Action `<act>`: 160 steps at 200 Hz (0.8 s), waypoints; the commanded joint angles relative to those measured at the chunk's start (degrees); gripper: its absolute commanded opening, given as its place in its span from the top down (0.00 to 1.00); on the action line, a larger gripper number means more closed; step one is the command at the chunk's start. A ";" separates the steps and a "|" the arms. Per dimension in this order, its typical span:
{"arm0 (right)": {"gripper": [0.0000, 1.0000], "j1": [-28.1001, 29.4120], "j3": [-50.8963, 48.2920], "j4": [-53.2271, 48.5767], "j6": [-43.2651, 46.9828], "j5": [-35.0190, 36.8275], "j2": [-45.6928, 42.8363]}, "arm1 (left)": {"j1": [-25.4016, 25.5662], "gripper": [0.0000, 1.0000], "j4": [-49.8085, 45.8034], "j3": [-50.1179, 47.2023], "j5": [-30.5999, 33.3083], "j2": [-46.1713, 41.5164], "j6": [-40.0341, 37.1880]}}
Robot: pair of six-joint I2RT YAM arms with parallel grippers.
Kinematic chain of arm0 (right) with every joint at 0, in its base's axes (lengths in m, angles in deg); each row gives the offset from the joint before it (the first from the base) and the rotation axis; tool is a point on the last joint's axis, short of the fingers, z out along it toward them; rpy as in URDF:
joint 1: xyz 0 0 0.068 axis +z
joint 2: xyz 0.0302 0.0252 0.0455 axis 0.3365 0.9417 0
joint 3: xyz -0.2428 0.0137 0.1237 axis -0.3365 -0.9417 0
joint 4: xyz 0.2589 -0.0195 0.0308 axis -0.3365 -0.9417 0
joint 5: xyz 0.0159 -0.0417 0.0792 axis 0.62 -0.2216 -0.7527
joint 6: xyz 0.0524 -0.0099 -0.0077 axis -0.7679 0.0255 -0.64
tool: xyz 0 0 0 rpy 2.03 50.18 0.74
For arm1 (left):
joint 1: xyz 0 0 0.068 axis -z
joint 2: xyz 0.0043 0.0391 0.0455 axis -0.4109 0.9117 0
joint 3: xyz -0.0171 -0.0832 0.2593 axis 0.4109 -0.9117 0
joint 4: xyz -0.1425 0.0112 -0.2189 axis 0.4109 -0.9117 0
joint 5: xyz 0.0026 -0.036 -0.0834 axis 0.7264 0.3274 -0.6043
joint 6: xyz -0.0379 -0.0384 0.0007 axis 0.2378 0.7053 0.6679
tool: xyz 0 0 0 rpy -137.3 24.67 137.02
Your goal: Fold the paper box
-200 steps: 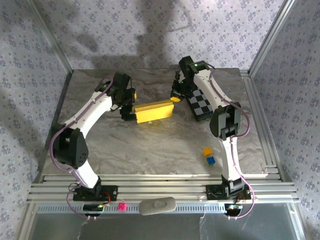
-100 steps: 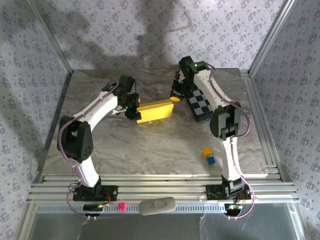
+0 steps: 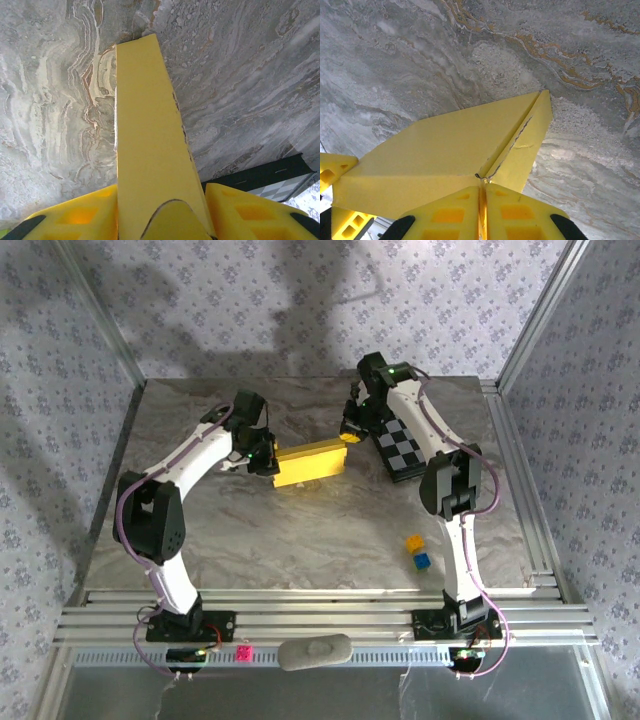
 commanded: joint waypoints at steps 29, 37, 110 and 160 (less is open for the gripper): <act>0.89 0.79 -1.75 -2.20 1.00 1.57 -0.56 | -0.60 0.64 -2.03 0.65 -1.81 -1.05 3.60; 0.88 0.82 -1.89 -2.15 1.17 1.66 -0.78 | -0.71 0.64 -2.10 0.65 -2.07 -1.01 3.37; 0.59 0.35 -3.23 -0.03 4.65 2.85 -5.97 | -1.43 0.73 -7.06 3.67 -4.70 -0.26 -2.93; 0.54 -0.29 -5.44 5.23 11.03 6.23 -12.00 | -1.94 0.75 -9.49 3.90 -5.51 -0.26 -6.11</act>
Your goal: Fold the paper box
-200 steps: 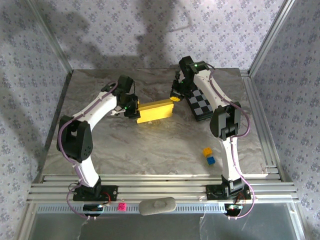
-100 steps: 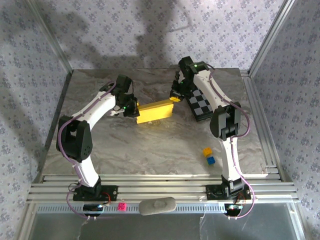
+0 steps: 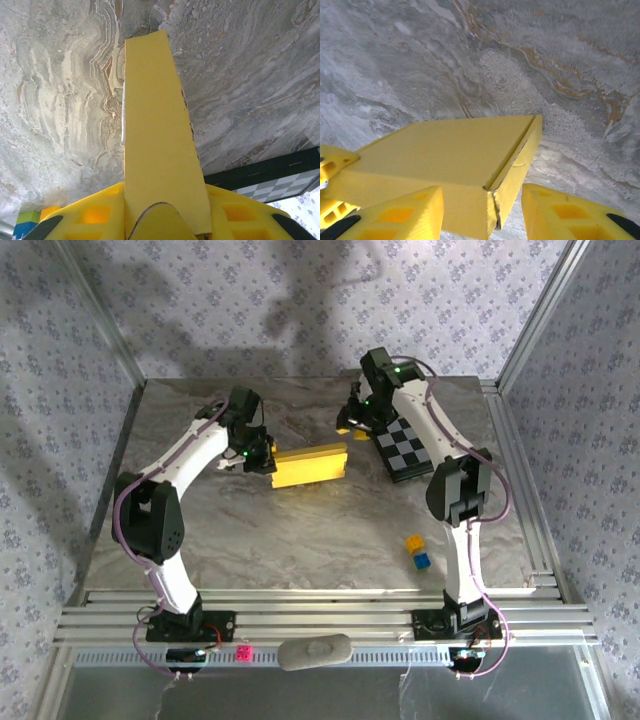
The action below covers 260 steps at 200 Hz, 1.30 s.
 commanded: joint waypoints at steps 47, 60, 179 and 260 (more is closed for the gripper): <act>0.52 2.58 -26.36 28.89 29.00 -0.70 -23.04 | -2.78 0.76 -8.83 3.03 -2.01 -0.42 -9.93; 0.47 2.73 -35.96 38.22 36.42 -5.20 -28.15 | -3.19 0.76 -10.70 3.06 -1.81 -0.71 -12.55; 0.01 15.02 -40.73 36.06 76.17 1.31 -21.39 | -3.24 0.76 -11.85 -1.51 -1.71 -4.03 -19.37; 0.35 17.35 -36.51 28.26 72.06 -0.54 -16.47 | -2.89 0.75 -11.16 -1.07 -1.43 -4.21 -21.69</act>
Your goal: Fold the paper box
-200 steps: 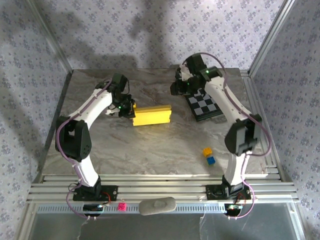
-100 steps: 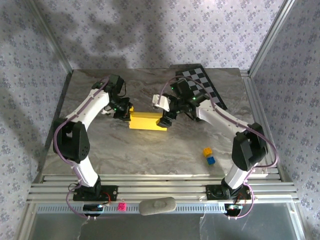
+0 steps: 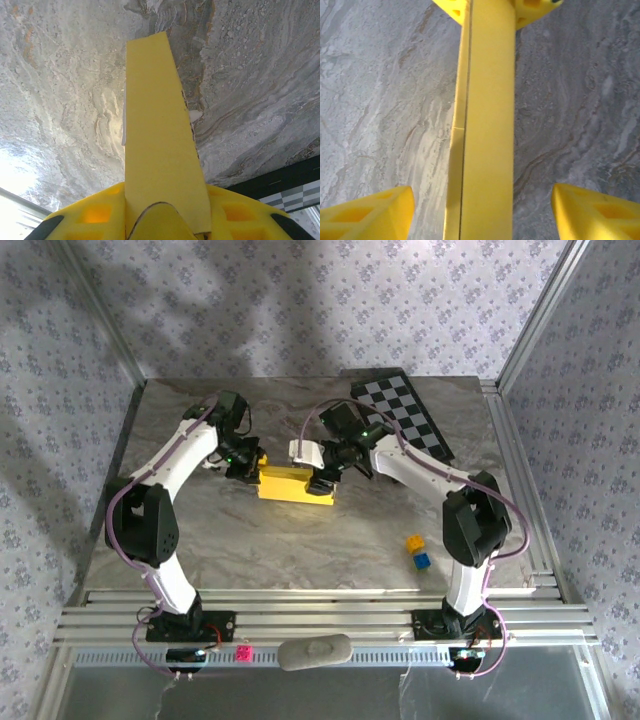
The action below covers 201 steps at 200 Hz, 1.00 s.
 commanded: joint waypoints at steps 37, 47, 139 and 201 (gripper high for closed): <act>0.39 1.38 3.30 -5.56 -2.88 1.08 3.00 | 0.46 0.74 -1.27 0.01 0.14 -2.11 -2.33; 0.43 1.59 3.67 -5.66 -3.26 1.70 3.44 | 0.50 0.74 -0.94 0.02 0.28 -2.22 -2.62; 0.67 2.14 3.61 -5.92 -2.88 4.74 3.16 | -0.40 0.16 1.10 -1.29 2.67 -8.44 -8.88; 0.68 0.72 2.77 -6.26 -2.17 3.56 1.49 | -5.68 0.44 -3.51 0.36 13.05 -17.93 -42.65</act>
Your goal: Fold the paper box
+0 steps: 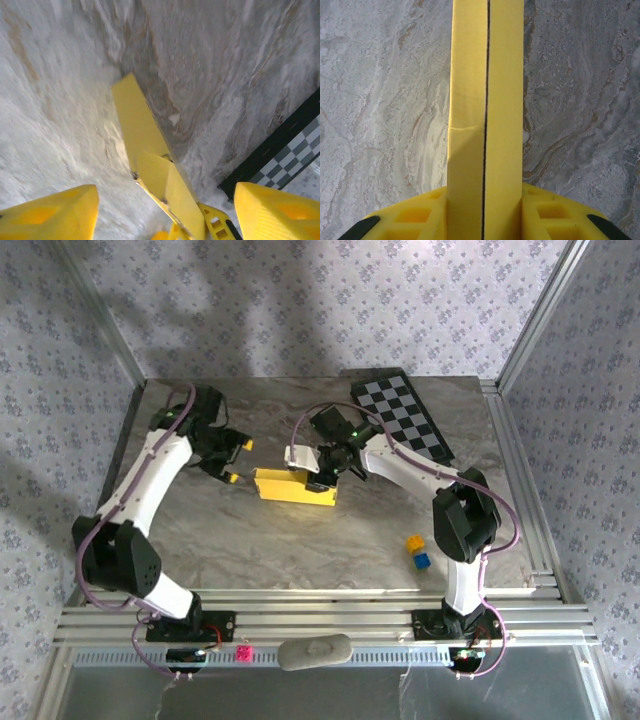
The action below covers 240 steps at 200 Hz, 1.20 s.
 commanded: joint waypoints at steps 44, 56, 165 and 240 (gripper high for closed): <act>0.69 -1.19 -1.29 -1.30 1.22 -1.59 -1.86 | -1.24 0.53 3.43 -3.86 -0.86 -9.50 -52.81; 0.69 -1.31 -1.33 -1.26 1.20 -1.92 -2.00 | -0.72 0.52 3.67 -4.52 -1.04 -8.94 -58.16; 0.69 -2.28 -2.74 -0.92 1.36 -2.87 -2.89 | -0.27 0.45 6.91 -4.57 -11.49 -2.38 -85.49; 0.69 -2.83 -3.09 -0.92 1.13 -3.53 -2.98 | -0.31 0.55 4.18 -4.84 -12.46 0.83 -91.75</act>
